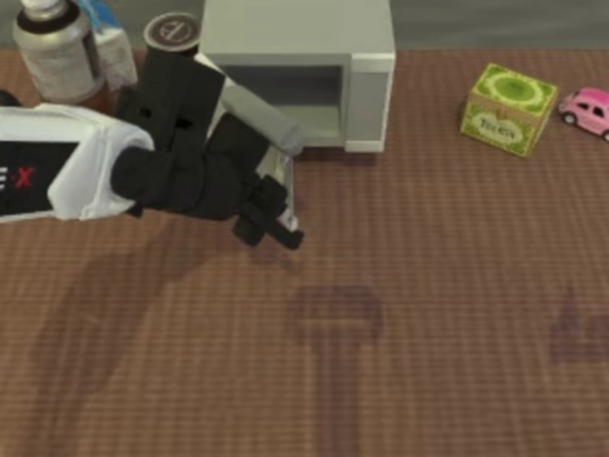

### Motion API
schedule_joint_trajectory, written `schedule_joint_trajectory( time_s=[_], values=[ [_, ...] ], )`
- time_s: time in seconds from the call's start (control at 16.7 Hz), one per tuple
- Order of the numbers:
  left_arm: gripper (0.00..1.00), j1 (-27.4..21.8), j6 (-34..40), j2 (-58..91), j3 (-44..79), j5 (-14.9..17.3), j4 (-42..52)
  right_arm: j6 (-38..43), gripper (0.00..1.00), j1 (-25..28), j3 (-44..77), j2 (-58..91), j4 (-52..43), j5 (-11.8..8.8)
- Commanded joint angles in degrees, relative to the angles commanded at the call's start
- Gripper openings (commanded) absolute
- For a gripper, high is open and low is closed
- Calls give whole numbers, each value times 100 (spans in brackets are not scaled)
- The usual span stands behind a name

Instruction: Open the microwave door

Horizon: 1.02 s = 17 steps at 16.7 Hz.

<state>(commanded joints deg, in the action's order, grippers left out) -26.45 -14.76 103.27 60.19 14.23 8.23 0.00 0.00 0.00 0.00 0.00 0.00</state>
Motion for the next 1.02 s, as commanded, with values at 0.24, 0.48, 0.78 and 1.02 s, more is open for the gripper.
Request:
schedule_joint_trajectory(
  time_s=[0.24,0.48,0.78,1.02],
  values=[
    [0,-11,-33,-3,-21,80,27,0,100,0,0,0,0,0],
    [0,112,-287,-61,-40,239,75,0,100,0,0,0,0,0],
    [0,197,-452,-77,-74,342,129,0,100,0,0,0,0,0],
    [0,197,-452,-77,-74,342,129,0,100,0,0,0,0,0]
  ],
)
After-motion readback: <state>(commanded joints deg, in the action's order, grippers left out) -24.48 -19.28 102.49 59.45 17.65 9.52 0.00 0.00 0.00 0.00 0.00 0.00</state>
